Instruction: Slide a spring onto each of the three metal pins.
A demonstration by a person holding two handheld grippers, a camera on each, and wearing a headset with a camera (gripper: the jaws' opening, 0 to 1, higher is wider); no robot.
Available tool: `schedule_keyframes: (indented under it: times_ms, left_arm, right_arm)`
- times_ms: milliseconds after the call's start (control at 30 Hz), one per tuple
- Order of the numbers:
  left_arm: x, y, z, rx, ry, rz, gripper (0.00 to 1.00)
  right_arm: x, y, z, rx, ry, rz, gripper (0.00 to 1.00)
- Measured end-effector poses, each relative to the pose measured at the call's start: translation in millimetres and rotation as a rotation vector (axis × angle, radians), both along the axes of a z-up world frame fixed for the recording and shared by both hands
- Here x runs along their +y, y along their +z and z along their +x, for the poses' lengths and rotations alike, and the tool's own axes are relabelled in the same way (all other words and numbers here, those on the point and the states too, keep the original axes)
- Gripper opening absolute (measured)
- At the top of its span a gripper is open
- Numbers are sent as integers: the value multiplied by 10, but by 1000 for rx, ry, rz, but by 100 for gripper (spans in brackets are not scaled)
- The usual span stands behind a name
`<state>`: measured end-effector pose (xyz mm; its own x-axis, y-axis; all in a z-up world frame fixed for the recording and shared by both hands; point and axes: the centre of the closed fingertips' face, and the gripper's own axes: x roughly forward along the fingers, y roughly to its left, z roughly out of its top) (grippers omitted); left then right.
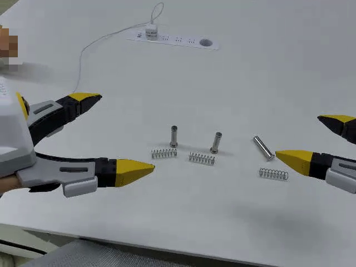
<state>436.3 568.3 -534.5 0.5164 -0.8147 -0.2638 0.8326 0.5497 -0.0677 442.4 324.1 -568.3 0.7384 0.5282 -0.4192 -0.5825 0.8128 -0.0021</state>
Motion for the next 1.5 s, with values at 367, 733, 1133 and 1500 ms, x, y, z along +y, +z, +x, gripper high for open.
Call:
schedule_keyframes:
  times_ms: [367,733,1133,1500]
  left_arm:
    - [40,-199,86,76,85,-34,100]
    - [-109,-277,-16,63,63,-5,100]
    - [-178,-417,-8,99,94,-20,100]
    - [-204,-495,-40,129,106,-27,100]
  right_arm:
    - [140,-332,302,61,22,-19,61]
    - [83,-572,436,126,16,-75,54]
    - [23,-811,529,192,6,-133,41]
    - [24,-1002,576,257,-15,-153,30]
